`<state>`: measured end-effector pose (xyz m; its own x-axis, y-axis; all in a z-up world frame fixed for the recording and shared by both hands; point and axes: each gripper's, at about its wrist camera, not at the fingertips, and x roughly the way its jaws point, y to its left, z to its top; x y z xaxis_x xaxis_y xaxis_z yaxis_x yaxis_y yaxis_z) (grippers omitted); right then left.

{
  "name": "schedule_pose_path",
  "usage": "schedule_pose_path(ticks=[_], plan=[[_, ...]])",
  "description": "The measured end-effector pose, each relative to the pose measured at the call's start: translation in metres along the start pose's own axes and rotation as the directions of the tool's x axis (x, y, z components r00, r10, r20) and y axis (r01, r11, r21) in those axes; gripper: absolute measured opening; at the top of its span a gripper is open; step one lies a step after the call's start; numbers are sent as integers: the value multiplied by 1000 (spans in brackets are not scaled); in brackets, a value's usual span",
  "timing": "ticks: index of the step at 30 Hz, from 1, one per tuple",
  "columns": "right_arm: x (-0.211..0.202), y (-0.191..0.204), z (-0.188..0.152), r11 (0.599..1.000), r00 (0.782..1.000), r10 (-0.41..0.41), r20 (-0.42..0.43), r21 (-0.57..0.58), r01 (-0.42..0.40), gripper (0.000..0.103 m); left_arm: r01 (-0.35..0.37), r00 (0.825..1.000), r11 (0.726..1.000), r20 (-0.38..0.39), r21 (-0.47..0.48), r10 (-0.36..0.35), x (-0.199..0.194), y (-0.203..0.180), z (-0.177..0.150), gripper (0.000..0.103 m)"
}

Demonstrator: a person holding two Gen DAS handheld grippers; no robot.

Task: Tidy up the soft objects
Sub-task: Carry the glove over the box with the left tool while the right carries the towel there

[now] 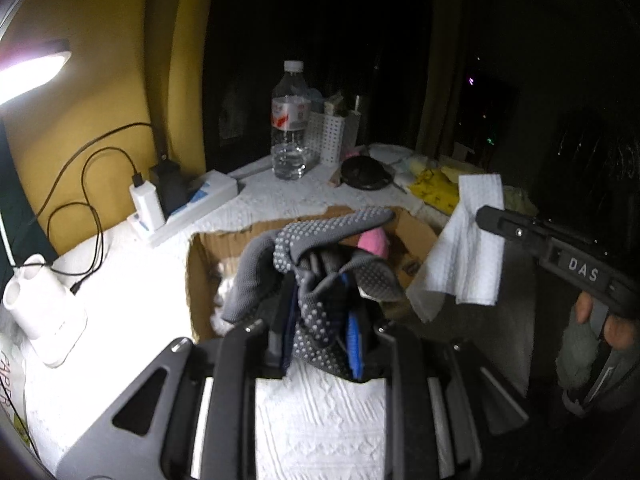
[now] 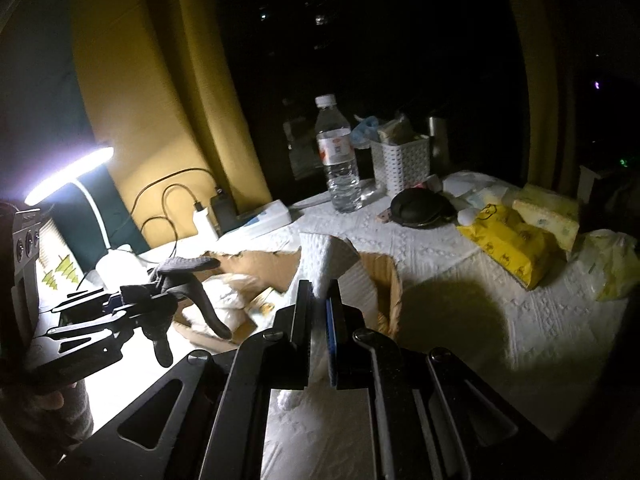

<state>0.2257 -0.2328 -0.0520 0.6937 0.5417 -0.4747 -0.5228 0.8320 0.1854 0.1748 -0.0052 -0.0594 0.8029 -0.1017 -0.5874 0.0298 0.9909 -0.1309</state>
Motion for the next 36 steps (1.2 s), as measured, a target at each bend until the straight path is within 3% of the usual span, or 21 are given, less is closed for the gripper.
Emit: schedule_pose_path(ticks=[13, 28, 36], plan=[[38, -24, 15, 999, 999, -34, -8, 7, 34, 7, -5, 1000, 1000, 1, -19, 5, 42, 5, 16, 22], [92, -18, -14, 1000, 992, -26, -125, 5, 27, 7, -8, 998, 999, -62, -41, 5, 90, 8, 6, 23], [104, -13, -25, 999, 985, -42, -167, -9, 41, 7, -4, 994, 998, -113, -58, -3, 101, 10, 2, 28]])
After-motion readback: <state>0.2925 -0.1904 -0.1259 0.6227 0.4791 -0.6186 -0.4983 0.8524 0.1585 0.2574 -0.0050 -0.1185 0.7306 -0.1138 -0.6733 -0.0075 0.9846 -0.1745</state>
